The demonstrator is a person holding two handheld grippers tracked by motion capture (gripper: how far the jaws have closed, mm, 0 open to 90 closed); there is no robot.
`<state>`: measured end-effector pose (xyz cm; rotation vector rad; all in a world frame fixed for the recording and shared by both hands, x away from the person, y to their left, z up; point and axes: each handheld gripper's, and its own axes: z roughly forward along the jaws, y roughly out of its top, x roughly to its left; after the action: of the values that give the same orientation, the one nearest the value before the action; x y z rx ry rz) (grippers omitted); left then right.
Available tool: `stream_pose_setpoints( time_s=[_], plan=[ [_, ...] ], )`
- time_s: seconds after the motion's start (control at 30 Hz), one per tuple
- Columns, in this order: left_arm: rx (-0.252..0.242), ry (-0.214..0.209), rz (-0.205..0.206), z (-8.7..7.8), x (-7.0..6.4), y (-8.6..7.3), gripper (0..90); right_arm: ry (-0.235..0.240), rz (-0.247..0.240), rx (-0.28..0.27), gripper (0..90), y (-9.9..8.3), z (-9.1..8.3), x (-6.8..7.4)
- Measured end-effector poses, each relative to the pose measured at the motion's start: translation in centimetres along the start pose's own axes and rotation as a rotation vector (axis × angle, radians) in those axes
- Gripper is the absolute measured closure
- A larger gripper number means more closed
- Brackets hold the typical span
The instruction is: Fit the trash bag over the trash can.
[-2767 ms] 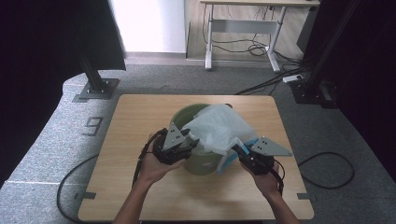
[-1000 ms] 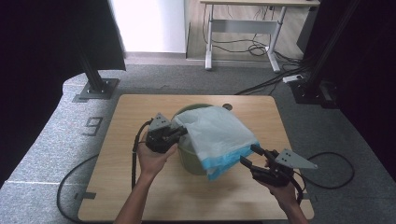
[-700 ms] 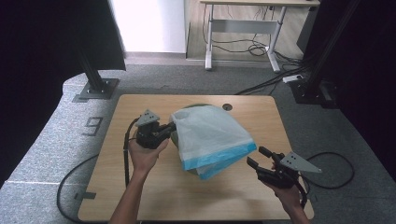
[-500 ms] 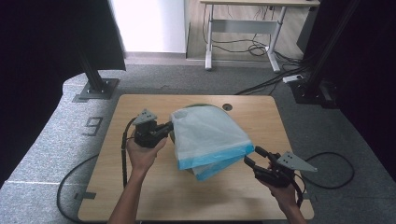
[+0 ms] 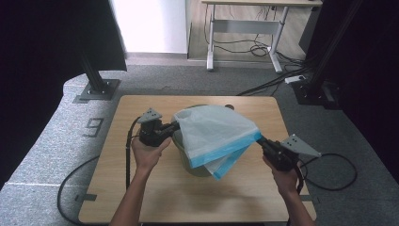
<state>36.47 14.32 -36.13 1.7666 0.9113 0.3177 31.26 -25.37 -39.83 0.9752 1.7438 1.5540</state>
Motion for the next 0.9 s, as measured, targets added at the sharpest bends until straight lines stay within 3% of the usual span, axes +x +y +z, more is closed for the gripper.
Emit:
stream_pose_setpoints(
  time_s=[0.1,0.17,0.2,0.23,0.3,0.37,0.4,0.5,0.6,0.77,0.9],
  plan=[
    [0.005,-0.015,0.019,0.3,-0.4,0.3,89.9,-0.032,-0.005,-0.035,88.6,1.9,-0.1,-0.8],
    [0.017,-0.059,0.042,0.4,-0.7,0.5,89.8,-0.041,-0.006,-0.045,88.6,2.4,-0.1,-1.1],
    [0.043,-0.108,0.051,0.3,-0.8,0.5,87.0,-0.052,-0.011,-0.054,88.6,3.3,-0.1,-1.4],
    [0.054,-0.127,0.062,0.1,-0.8,0.4,83.5,-0.056,-0.013,-0.056,88.6,3.6,-0.1,-1.5],
    [0.05,-0.11,0.095,-0.7,-0.9,0.1,75.8,-0.062,-0.018,-0.053,88.6,3.8,0.0,-1.6],
    [0.056,-0.11,0.099,-1.3,-0.8,0.0,68.6,-0.072,-0.022,-0.04,88.6,3.6,0.1,-1.7],
    [0.057,-0.123,0.089,-2.4,-0.6,-0.2,65.2,-0.075,-0.022,-0.035,88.6,3.4,0.1,-1.9],
    [0.047,-0.125,0.092,-3.4,-0.4,-0.4,60.9,-0.083,-0.016,-0.022,88.6,2.9,0.2,-2.2],
    [0.019,-0.106,0.113,-4.7,-0.6,-0.3,52.4,-0.095,0.0,0.001,88.6,2.1,0.5,-2.8],
    [-0.01,-0.104,0.128,-4.9,-1.2,0.4,47.3,-0.096,0.003,0.012,88.6,1.9,0.5,-3.0],
    [-0.011,-0.093,0.153,-4.0,-2.6,1.3,43.4,-0.081,-0.009,0.039,88.6,1.4,0.8,-2.4]
  ],
)
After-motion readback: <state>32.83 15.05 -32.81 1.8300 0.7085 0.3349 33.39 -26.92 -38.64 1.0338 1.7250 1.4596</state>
